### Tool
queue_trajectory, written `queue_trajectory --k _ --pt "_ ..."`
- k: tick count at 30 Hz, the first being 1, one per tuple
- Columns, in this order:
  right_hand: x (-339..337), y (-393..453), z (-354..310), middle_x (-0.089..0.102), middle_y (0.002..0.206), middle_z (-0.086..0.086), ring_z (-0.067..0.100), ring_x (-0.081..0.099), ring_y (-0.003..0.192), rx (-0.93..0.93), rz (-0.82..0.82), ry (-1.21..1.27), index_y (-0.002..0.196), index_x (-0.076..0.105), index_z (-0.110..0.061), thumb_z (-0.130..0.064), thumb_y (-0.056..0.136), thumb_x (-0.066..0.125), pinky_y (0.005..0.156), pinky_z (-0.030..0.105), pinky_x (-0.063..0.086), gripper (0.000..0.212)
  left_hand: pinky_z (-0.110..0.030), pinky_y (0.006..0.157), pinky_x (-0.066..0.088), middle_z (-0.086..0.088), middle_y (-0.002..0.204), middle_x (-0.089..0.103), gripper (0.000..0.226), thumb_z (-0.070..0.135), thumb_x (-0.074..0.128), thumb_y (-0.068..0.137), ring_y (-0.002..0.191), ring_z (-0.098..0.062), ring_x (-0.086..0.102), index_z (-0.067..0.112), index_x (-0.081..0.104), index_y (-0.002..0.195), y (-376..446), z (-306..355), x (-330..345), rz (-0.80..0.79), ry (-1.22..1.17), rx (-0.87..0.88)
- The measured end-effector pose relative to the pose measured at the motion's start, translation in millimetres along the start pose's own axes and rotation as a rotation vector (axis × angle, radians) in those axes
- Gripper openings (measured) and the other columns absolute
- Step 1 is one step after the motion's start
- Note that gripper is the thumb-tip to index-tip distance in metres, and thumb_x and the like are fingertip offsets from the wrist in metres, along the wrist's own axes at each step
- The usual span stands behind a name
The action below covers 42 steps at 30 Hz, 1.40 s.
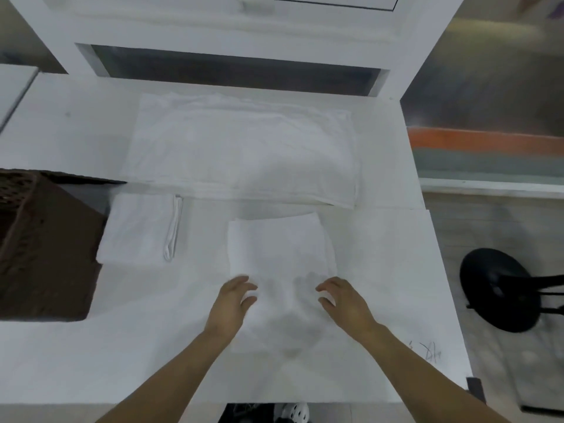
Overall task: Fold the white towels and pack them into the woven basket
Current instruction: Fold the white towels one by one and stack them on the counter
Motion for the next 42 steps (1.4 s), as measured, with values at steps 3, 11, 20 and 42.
queue_trajectory --k 3,11,20,42 --pt "10.9 -34.5 7.7 0.06 0.123 -0.011 0.016 0.058 0.112 -0.028 -0.05 -0.087 0.119 0.069 -0.025 -0.031 0.097 0.063 0.09 0.033 0.054 0.024 -0.031 0.112 0.04 0.005 0.144 0.049 0.026 0.026 0.067 0.097 0.136 -0.016 0.044 0.023 0.07 0.122 -38.3 2.5 14.8 -0.093 0.01 0.021" --pt "25.9 -66.9 20.8 0.048 0.134 -0.007 0.014 0.049 0.123 0.148 -0.074 -0.037 0.136 0.058 -0.023 -0.038 0.097 0.062 0.092 0.031 0.052 0.042 -0.038 0.108 0.048 0.005 0.156 0.042 0.027 0.033 0.074 0.091 0.149 -0.017 0.029 0.032 0.065 0.117 -81.2 -13.0 43.0 -0.118 0.194 0.233" --pt "29.6 -59.8 15.5 0.068 0.1 -0.009 0.013 0.065 0.091 0.481 0.07 0.195 0.106 0.067 -0.025 -0.034 0.095 0.064 0.087 0.037 0.054 0.015 -0.036 0.108 0.048 0.015 0.167 0.015 0.035 0.029 0.061 0.1 0.154 -0.005 -0.001 0.037 0.055 0.133 -78.8 -11.2 43.0 -0.279 0.32 0.15" --pt "26.5 -94.4 5.5 0.057 0.133 -0.008 0.018 0.052 0.125 -0.112 0.076 -0.209 0.125 0.059 -0.027 -0.04 0.089 0.059 0.101 0.038 0.043 0.038 -0.034 0.1 0.054 0.004 0.166 0.02 0.018 0.015 0.064 0.097 0.154 -0.014 0.008 0.024 0.06 0.112 -88.7 -20.7 36.4 -0.21 0.347 0.31"
Point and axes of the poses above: each hand's wrist, its own y-axis towards the middle knuckle, its own x-axis out of the palm, z = x × y, the point moved 3 cm from there along y, towards the middle knuckle
